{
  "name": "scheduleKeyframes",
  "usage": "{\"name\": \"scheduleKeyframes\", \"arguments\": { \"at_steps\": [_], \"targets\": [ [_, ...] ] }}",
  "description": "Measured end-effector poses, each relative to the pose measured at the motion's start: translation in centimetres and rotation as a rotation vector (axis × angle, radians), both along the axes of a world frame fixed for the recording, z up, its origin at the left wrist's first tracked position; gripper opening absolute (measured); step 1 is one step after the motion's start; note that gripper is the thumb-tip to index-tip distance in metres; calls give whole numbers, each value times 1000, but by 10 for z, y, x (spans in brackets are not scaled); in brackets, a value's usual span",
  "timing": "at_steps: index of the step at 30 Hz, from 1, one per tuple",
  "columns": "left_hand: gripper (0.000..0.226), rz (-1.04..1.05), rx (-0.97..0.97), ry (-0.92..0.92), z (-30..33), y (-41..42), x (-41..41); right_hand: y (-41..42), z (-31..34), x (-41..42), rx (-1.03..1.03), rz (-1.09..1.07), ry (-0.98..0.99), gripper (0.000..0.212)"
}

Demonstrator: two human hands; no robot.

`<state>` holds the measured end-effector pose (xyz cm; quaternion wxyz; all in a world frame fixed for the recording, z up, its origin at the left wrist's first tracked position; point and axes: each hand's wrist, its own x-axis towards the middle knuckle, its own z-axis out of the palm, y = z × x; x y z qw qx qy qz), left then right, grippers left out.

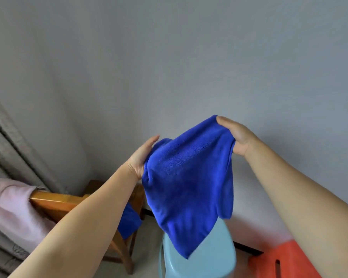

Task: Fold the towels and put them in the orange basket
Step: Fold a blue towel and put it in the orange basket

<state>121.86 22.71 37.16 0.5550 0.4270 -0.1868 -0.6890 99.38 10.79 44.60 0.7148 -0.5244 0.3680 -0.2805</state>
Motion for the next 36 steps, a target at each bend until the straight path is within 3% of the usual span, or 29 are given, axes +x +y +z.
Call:
{"name": "scheduleKeyframes", "arguments": {
  "at_steps": [4,8,11,15,19,23,26,30,36],
  "targets": [
    [26,-85,168,-137,-8,-2,-2,3,1,7,-16,-81,-102,19],
    [30,-102,121,-103,-16,2,-8,7,4,12,1,-153,-190,22],
    [36,-21,-19,37,-20,7,-14,9,11,15,44,-209,-257,21],
    [46,233,-221,373,-29,6,-19,12,24,24,22,-137,-265,26],
    [78,133,-204,508,-38,4,-27,18,37,37,9,-164,-310,25],
    [85,-61,10,373,-57,4,-38,11,36,34,53,-288,-332,23],
    [63,-205,186,231,-70,12,-52,6,32,30,87,-356,-328,22],
    [23,-312,230,124,-85,21,-80,4,27,33,108,-384,-319,23],
    [25,-523,303,7,-87,20,-97,0,30,35,82,-439,-318,21]
  ]
}}
